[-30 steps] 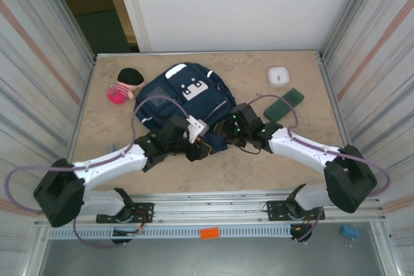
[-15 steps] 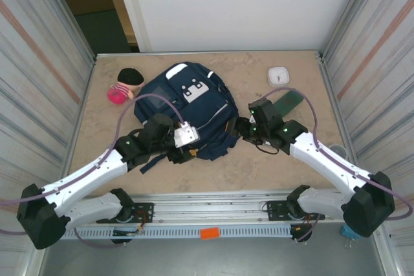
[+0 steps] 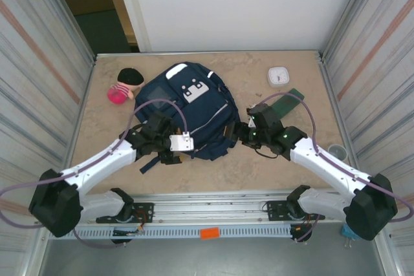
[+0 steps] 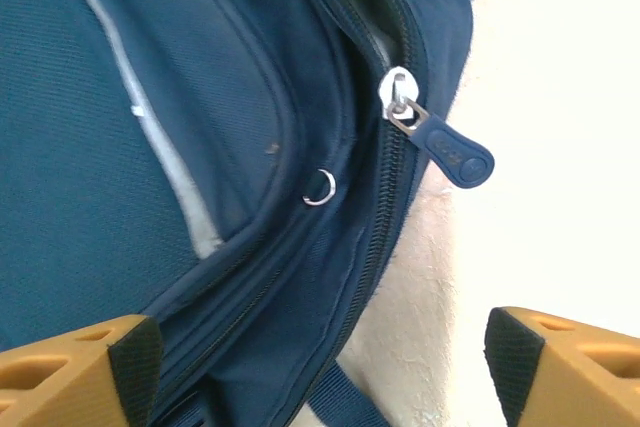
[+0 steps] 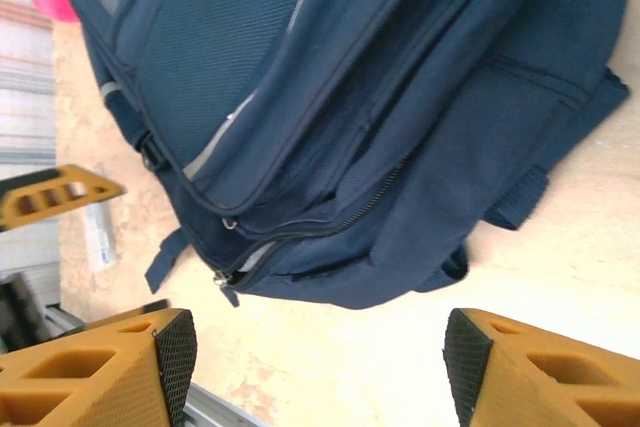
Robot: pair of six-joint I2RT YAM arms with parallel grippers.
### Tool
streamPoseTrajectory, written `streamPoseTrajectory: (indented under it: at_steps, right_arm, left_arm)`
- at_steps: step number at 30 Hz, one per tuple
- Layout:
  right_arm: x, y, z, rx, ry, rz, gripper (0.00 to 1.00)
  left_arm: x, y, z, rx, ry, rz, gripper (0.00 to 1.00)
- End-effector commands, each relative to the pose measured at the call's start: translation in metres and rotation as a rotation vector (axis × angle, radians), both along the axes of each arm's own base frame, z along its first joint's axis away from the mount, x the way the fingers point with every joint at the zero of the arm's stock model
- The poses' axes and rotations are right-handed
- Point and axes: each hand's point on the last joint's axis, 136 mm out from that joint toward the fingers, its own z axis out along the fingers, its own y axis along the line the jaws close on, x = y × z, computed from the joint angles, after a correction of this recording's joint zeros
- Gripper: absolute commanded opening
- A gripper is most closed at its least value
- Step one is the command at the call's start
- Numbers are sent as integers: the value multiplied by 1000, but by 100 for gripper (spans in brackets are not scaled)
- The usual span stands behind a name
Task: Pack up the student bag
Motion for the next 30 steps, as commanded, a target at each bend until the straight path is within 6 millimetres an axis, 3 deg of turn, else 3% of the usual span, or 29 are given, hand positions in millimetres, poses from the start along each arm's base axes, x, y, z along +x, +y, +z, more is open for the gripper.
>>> streamPoseTrajectory:
  at_steps: [1,8,12,15,17,19,22,25,28,30]
  right_arm:
    - [0,11,3,19,-11,31,67]
    - [3,12,1,12,-25,26,67]
    - [3,9,4,22,-37,23,68]
    - [3,15,13,104,-58,43,68]
    - [6,16,19,155,-70,38,69]
    - [7,15,19,150,-70,38,69]
    - [6,15,16,101,-59,62,69]
    - [3,31,26,140,-88,161,69]
    - [6,35,25,117,-103,188,69]
    - [10,32,20,81,-88,178,69]
  left_arm:
    - [3,-3,-13,31,3,-19,81]
    - [8,6,-48,104,21,24,62]
    - [14,-4,-48,75,-54,28,49]
    - [11,-13,-44,45,-62,24,31]
    - [5,-24,-35,2,-50,16,9]
    - [-2,-36,-20,-79,-36,15,0]
    - [-10,-54,11,-264,-24,35,0]
    - [-17,-67,40,-461,-2,64,0]
    - [-21,-75,57,-604,29,92,0]
    - [-23,-77,56,-646,42,107,0]
